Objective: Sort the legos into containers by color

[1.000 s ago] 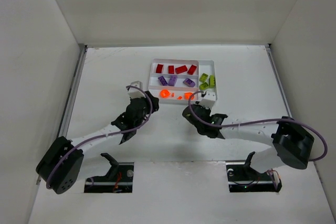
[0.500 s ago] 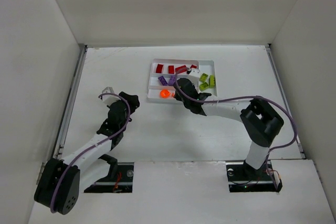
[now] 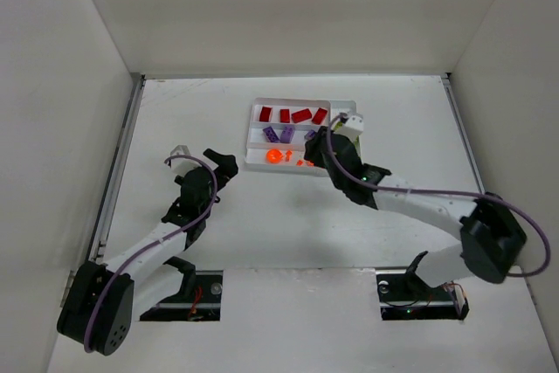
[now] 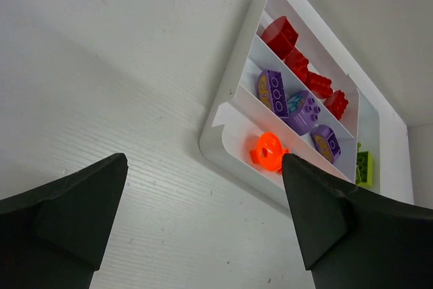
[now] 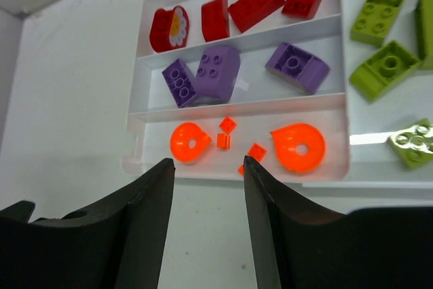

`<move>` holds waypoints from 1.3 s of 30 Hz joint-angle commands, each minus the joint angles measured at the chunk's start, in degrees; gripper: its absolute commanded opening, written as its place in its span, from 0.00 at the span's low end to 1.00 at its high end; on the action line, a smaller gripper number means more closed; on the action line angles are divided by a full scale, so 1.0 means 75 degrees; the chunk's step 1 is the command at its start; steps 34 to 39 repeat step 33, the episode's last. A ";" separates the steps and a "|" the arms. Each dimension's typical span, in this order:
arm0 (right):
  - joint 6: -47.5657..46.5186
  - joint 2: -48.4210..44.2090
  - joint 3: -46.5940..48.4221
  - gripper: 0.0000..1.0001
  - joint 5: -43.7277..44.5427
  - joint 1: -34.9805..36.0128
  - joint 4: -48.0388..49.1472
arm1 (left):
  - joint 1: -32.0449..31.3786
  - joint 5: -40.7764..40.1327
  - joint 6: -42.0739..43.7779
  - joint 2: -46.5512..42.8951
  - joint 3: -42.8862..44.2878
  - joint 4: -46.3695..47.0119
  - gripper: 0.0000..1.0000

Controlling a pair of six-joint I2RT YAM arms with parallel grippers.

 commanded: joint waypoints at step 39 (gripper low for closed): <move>0.1068 -0.7920 -0.6470 0.75 0.0059 -0.4322 -0.0072 | -0.0322 -0.0310 0.0030 0.0395 0.0897 -0.2188 1.00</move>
